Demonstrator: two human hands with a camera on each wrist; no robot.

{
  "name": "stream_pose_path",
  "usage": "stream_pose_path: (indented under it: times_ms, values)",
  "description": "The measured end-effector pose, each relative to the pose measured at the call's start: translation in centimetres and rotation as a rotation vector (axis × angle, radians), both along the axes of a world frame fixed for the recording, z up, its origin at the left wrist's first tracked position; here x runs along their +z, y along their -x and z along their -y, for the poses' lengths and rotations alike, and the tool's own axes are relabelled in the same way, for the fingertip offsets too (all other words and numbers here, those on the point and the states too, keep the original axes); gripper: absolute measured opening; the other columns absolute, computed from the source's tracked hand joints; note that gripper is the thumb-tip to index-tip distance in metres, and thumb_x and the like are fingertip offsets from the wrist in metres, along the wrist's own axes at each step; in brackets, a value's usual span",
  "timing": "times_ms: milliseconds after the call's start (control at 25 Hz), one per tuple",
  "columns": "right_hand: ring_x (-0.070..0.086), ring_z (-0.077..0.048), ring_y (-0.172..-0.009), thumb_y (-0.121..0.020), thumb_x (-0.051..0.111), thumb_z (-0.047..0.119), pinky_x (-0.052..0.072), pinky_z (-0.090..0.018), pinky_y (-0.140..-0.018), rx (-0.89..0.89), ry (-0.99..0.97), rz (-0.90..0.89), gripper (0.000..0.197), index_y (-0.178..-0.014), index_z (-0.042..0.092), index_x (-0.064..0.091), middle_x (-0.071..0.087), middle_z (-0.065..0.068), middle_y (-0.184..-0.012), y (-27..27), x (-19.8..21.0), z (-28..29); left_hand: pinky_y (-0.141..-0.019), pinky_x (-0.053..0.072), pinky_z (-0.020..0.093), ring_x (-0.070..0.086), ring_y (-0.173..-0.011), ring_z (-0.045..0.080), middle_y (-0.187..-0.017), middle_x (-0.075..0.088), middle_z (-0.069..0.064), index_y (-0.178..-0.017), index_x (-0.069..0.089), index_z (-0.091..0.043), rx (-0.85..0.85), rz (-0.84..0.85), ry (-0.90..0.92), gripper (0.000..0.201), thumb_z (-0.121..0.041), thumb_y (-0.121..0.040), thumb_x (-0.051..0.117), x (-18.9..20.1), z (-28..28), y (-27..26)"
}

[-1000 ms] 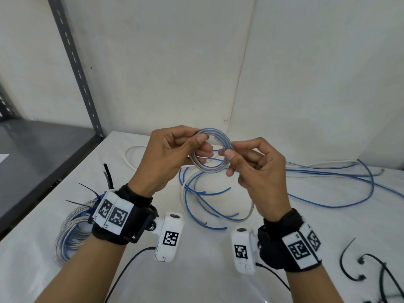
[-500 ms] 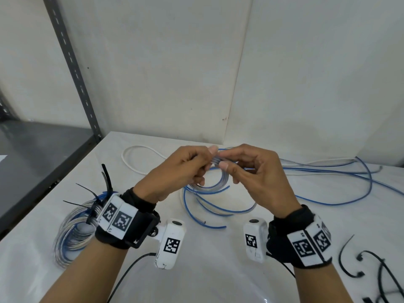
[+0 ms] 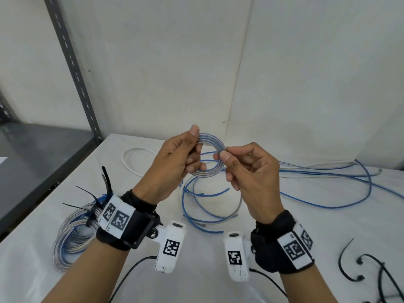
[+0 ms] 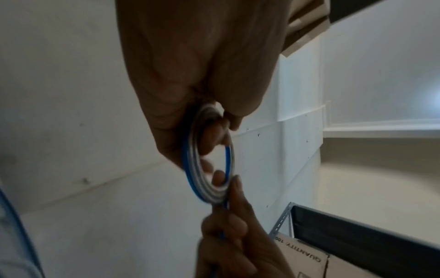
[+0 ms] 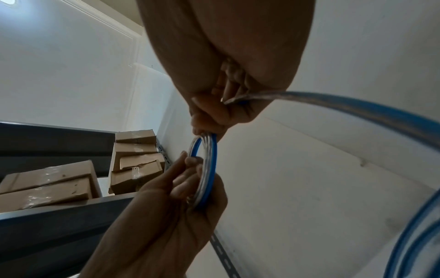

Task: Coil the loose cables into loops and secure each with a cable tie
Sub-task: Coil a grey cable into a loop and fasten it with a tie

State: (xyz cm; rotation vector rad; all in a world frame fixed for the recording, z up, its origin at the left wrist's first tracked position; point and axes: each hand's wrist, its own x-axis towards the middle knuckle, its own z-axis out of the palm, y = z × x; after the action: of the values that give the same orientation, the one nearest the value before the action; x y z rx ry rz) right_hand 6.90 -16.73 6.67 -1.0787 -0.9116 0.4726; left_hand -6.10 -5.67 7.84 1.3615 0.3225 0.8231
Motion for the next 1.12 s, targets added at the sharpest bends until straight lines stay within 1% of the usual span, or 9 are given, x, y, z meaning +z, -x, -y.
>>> stream_pose_path:
  times_ms: [120, 200, 320, 400, 520, 680, 920, 1040, 1120]
  values:
    - [0.049, -0.016, -0.046, -0.079, 0.078, 0.017, 0.038, -0.021, -0.043, 0.031, 0.076, 0.144, 0.015, -0.083, 0.007, 0.067, 0.074, -0.023, -0.081, -1.8, 0.5, 0.9, -0.078, 0.061, 0.036, 0.067, -0.065, 0.018, -0.071, 0.069, 0.008, -0.097, 0.071, -0.005, -0.037, -0.165, -0.249, 0.026, -0.029, -0.093, 0.062, -0.3, -1.1, 1.1]
    - [0.049, -0.015, -0.048, -0.078, 0.079, 0.018, 0.041, -0.022, -0.048, 0.097, 0.178, 0.263, 0.017, -0.084, 0.005, 0.068, 0.074, -0.021, -0.079, -2.9, 0.7, 1.5, -0.073, 0.060, 0.029, 0.073, -0.076, 0.019, -0.084, 0.077, 0.011, -0.102, 0.074, -0.002, -0.087, -0.275, -0.328, 0.020, -0.018, -0.093, 0.067, -0.4, -1.4, 1.7]
    - [0.054, -0.016, -0.050, -0.082, 0.078, 0.017, 0.042, -0.023, -0.048, 0.076, 0.212, 0.318, 0.014, -0.087, 0.007, 0.069, 0.076, -0.016, -0.080, -3.6, 0.7, 1.8, -0.066, 0.058, 0.026, 0.075, -0.075, 0.019, -0.083, 0.078, 0.013, -0.098, 0.075, -0.001, -0.035, -0.286, -0.336, 0.020, -0.019, -0.089, 0.072, -0.5, -1.0, 1.4]
    - [0.061, -0.018, -0.054, -0.090, 0.073, 0.011, 0.042, -0.027, -0.047, 0.019, 0.165, 0.316, 0.006, -0.096, 0.010, 0.073, 0.077, -0.012, -0.082, -3.4, 0.6, 1.5, -0.066, 0.060, 0.030, 0.076, -0.075, 0.023, -0.082, 0.078, 0.013, -0.097, 0.076, -0.005, 0.056, -0.208, -0.294, 0.024, -0.025, -0.084, 0.073, -0.5, -0.8, 0.9]
    - [0.067, -0.020, -0.056, -0.099, 0.063, 0.010, 0.045, -0.026, -0.047, -0.023, 0.101, 0.232, 0.015, -0.113, 0.012, 0.068, 0.078, -0.008, -0.085, -2.3, -0.2, 0.5, -0.066, 0.061, 0.034, 0.075, -0.074, 0.026, -0.077, 0.075, 0.011, -0.096, 0.075, -0.005, 0.176, -0.064, -0.179, 0.014, -0.017, -0.090, 0.070, -0.3, -1.1, 0.8]
    - [0.057, -0.020, -0.045, -0.100, 0.063, 0.015, 0.039, -0.025, -0.045, -0.104, 0.027, 0.062, 0.008, -0.102, 0.009, 0.057, 0.075, -0.011, -0.079, -0.2, -1.4, -0.7, -0.070, 0.063, 0.038, 0.075, -0.074, 0.025, -0.074, 0.072, 0.008, -0.100, 0.073, -0.002, 0.259, 0.044, -0.024, 0.020, -0.019, -0.090, 0.069, 0.1, -1.0, 0.7]
    - [0.046, -0.021, -0.043, -0.095, 0.066, 0.008, 0.043, -0.026, -0.047, -0.206, -0.104, -0.030, 0.011, -0.092, 0.003, 0.057, 0.077, -0.011, -0.082, 1.0, -1.7, -1.2, -0.070, 0.062, 0.035, 0.076, -0.078, 0.026, -0.078, 0.073, 0.010, -0.102, 0.072, -0.002, 0.204, 0.049, -0.004, 0.018, -0.017, -0.095, 0.066, 0.0, -0.2, 0.3]
    - [0.052, -0.024, -0.049, -0.094, 0.067, 0.005, 0.042, -0.025, -0.048, -0.115, -0.051, 0.080, 0.003, -0.095, 0.004, 0.065, 0.076, -0.014, -0.080, -1.0, -1.0, -0.5, -0.073, 0.060, 0.033, 0.074, -0.081, 0.027, -0.083, 0.074, 0.011, -0.112, 0.067, -0.002, 0.050, -0.095, -0.055, 0.038, -0.036, -0.097, 0.057, 0.2, -0.4, 0.7]
    - [0.059, -0.014, -0.055, -0.092, 0.070, 0.004, 0.043, -0.019, -0.052, 0.016, 0.063, 0.240, 0.004, -0.096, 0.006, 0.071, 0.075, -0.013, -0.077, -2.2, -0.6, 0.3, -0.074, 0.060, 0.034, 0.066, -0.070, 0.026, -0.072, 0.066, 0.009, -0.110, 0.066, 0.000, -0.080, -0.243, -0.048, 0.055, -0.049, -0.096, 0.048, 0.2, -0.5, 0.9]
